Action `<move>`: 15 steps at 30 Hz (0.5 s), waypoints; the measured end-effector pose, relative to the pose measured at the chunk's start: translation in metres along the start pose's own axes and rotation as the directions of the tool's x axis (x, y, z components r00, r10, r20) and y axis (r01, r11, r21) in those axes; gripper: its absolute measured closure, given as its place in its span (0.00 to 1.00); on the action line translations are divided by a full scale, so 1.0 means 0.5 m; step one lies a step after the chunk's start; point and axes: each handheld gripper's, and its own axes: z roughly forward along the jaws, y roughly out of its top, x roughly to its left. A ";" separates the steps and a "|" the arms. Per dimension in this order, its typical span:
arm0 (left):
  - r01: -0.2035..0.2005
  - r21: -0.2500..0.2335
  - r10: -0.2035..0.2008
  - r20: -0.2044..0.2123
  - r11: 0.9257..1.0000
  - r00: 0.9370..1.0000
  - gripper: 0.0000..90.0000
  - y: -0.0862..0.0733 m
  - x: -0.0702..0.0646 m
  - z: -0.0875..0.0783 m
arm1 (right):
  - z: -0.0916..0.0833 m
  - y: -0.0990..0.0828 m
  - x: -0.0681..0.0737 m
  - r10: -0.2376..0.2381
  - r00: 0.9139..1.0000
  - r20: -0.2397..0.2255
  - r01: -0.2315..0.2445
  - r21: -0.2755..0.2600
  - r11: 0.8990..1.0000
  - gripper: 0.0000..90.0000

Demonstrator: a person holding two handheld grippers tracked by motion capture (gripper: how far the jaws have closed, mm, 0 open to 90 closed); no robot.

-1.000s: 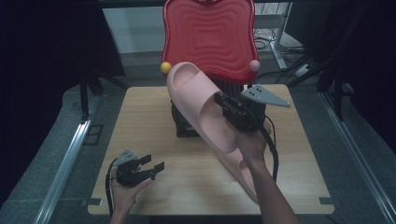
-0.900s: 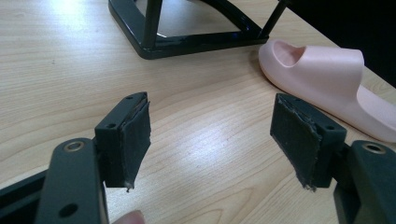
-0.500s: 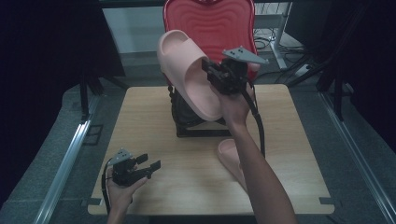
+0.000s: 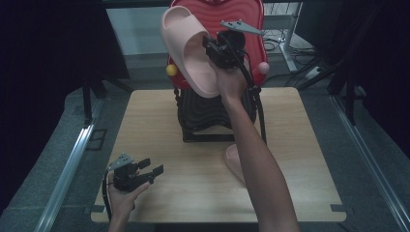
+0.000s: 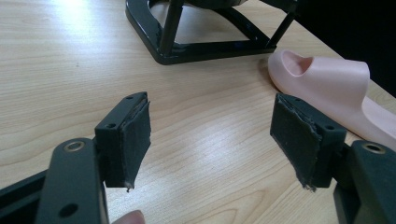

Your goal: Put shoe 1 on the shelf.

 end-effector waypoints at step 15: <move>0.019 -0.013 -0.019 -0.003 1.000 1.000 0.32 0.000 0.018 -0.009 | 0.108 0.043 0.011 0.026 0.989 0.145 -0.020 -0.048 0.999 0.94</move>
